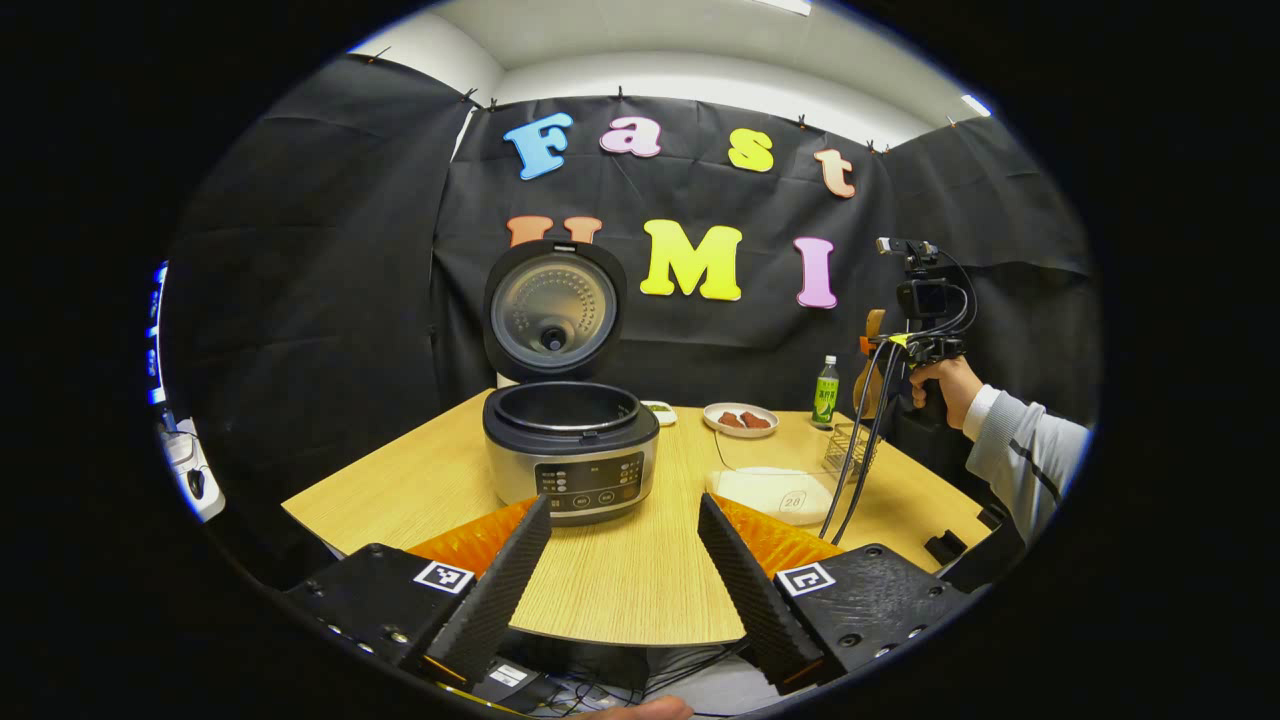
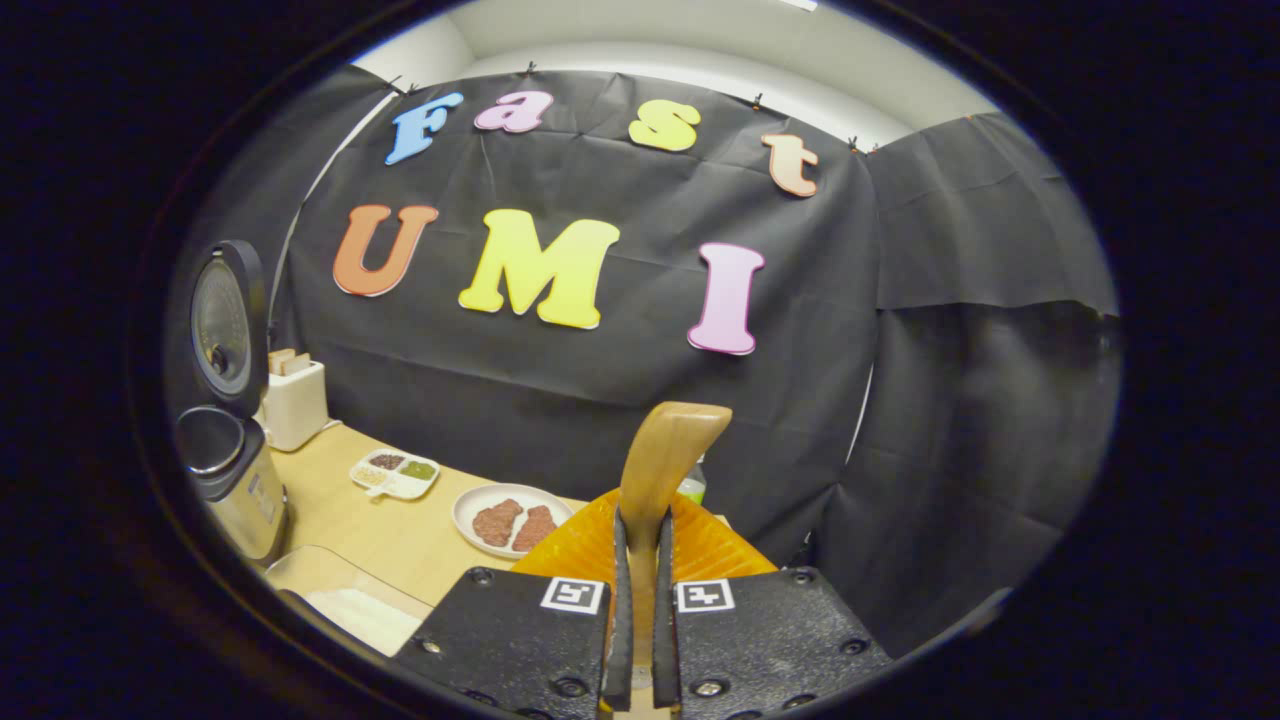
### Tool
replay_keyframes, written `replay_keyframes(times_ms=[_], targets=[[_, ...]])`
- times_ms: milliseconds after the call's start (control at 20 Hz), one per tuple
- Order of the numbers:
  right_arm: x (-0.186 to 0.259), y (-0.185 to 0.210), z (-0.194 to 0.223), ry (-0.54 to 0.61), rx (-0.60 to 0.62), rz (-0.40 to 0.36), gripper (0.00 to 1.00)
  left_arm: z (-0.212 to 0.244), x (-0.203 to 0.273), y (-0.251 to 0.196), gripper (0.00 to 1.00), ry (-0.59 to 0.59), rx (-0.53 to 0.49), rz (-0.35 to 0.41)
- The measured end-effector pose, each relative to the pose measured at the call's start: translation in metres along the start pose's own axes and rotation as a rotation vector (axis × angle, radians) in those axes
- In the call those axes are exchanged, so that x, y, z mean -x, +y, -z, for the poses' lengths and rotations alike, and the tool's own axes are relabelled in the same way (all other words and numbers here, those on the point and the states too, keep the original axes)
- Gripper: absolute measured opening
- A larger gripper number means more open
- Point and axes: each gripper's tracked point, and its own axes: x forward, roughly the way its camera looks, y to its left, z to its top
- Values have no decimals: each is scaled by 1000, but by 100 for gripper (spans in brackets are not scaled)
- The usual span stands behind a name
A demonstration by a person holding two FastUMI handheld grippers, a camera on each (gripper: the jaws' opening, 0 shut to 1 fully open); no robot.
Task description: Close the left gripper, press the button to open the rice cooker; take a wooden spoon from the chopstick holder with the right hand, scoop a spoonful of rice and pour it into the rice cooker, then put the wooden spoon back into the chopstick holder.
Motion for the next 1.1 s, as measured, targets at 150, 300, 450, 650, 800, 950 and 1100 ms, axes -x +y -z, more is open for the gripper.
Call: replay_keyframes(times_ms=[150,300,450,650,800,950,1100], targets=[[-9,-3,15,24,-66,3,14,0,-3,2,95,-2,-4,-2],[-10,0,22,41,-127,-29,14,1,-1,0,95,6,16,-8],[-9,-4,19,31,-121,-33,21,3,2,1,95,19,25,-22],[-3,-17,-1,-20,-136,5,67,2,1,1,95,11,17,-21],[3,-21,-11,-34,-146,-1,96,0,-1,1,95,-4,14,-19],[19,-20,-22,-46,-173,-24,99,-4,-3,1,95,-25,11,-18],[46,-26,-37,-63,-221,-22,99,-10,-8,5,95,-46,-9,-23]])
